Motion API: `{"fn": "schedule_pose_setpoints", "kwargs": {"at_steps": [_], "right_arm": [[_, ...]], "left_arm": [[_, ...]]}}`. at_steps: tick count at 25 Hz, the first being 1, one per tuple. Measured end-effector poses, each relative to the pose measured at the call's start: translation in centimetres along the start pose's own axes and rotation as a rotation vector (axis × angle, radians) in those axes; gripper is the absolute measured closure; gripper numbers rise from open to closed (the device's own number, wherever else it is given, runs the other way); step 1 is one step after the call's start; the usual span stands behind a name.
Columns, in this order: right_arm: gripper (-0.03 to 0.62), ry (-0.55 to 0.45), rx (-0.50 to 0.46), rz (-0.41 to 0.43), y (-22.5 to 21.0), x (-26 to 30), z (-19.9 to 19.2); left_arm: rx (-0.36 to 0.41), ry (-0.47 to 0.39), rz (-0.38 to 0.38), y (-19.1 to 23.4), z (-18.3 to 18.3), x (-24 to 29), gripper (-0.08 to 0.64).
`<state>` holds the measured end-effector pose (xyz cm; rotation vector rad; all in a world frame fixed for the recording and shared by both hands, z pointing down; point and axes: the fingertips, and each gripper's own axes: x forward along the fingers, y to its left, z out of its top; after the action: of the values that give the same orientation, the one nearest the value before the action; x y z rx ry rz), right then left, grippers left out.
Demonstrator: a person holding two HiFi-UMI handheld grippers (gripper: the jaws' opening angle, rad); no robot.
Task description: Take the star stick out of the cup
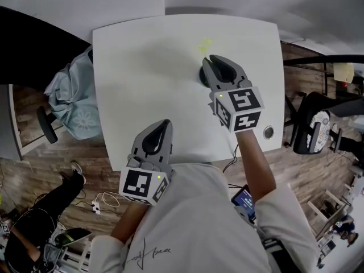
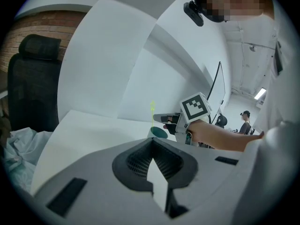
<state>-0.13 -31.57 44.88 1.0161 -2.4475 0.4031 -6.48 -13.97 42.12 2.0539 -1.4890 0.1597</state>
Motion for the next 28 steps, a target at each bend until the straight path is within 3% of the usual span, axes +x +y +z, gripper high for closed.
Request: {"fn": "schedule_pose_setpoints", "kwargs": {"at_steps": [28], "right_arm": [[0.565,0.061,-0.04,-0.008,-0.1,1.0,-0.9]], "left_arm": [[-0.039,0.004,0.002,1.1,-0.5,-0.1,0.557]]}}
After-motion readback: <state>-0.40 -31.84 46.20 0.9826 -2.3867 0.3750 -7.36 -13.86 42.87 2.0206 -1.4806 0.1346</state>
